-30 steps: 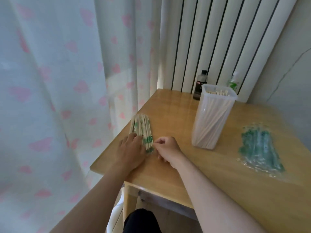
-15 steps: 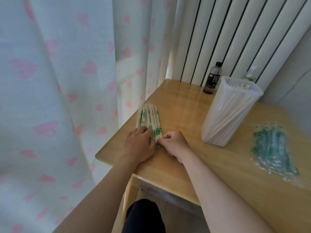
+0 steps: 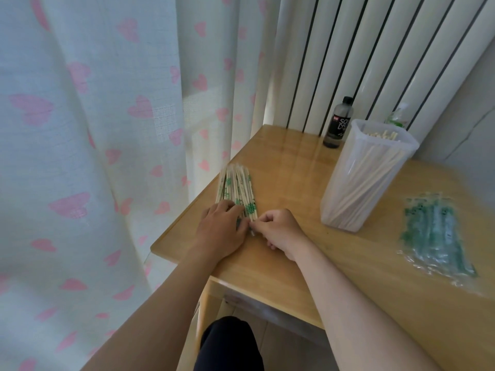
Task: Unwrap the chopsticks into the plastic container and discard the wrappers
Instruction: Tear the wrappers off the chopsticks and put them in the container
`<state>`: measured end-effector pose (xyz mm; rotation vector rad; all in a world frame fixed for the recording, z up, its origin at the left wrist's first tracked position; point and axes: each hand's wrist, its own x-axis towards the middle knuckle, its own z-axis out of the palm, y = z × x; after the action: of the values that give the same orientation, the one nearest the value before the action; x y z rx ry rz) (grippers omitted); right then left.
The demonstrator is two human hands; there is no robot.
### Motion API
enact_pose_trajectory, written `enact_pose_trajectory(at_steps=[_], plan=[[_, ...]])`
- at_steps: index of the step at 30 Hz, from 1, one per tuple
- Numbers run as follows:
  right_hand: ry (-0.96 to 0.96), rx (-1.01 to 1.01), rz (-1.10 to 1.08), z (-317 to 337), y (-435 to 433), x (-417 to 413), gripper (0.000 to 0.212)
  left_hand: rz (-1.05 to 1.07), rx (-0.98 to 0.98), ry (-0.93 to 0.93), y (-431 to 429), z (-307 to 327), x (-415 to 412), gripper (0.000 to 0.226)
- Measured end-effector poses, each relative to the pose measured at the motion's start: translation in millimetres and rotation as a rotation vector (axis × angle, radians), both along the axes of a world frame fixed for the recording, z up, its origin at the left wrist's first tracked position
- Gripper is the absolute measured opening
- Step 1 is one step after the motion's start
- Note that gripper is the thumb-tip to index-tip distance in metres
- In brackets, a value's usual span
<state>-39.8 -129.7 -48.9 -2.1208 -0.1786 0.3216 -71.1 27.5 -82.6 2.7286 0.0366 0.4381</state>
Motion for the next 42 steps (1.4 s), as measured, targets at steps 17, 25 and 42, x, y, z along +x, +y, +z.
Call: enact_pose_trajectory(at_steps=[17,25,42], plan=[[0.154,0.437,-0.094,10,-20,-4,0.032,0.019,-0.025,-0.044,-1,1,-2,0.034],[0.325,0.860,-0.044,8,-45,-10,0.044,0.056,0.003,-0.078,-5,3,-7,0.040],[0.053,1.275,-0.575,44,-131,-15,0.004,-0.288,0.178,-0.256,-99,45,18,0.041]])
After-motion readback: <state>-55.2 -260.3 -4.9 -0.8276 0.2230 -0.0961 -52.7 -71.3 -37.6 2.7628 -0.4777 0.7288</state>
